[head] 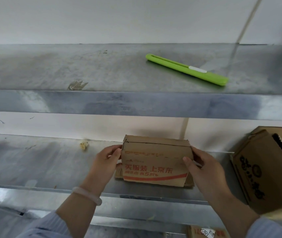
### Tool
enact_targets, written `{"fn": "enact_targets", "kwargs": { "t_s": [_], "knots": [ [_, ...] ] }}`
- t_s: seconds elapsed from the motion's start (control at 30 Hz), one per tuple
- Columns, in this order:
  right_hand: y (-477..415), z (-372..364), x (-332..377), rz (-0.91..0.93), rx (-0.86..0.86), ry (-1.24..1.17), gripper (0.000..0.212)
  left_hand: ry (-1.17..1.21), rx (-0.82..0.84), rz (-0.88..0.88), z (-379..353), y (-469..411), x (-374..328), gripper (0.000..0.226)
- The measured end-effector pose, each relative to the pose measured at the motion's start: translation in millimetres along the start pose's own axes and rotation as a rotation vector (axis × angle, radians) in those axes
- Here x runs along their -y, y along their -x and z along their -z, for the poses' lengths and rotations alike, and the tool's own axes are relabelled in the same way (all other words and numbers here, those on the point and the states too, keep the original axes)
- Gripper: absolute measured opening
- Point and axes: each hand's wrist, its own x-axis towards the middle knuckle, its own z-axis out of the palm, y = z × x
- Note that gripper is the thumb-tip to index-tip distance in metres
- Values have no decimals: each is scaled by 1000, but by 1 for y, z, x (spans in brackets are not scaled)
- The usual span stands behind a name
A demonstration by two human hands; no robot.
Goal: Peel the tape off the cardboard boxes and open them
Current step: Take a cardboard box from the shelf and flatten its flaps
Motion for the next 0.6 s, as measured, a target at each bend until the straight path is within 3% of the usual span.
{"fn": "enact_targets", "kwargs": {
  "t_s": [0.13,0.33,0.4,0.5,0.6],
  "knots": [
    [1,2,-2,-58,-57,-125,28,63,67,11,0,11,0,33],
    [0,5,-9,-81,12,-61,19,66,5,46,-1,22,-6,27],
    [0,9,-8,-124,17,-190,23,110,0,133,-1,24,-10,25],
    [-1,12,-4,-215,45,-402,35,-10,35,247,-2,21,-14,30],
    [-12,11,-9,-128,87,-140,27,-164,144,144,-5,20,-19,24]
  ]
}}
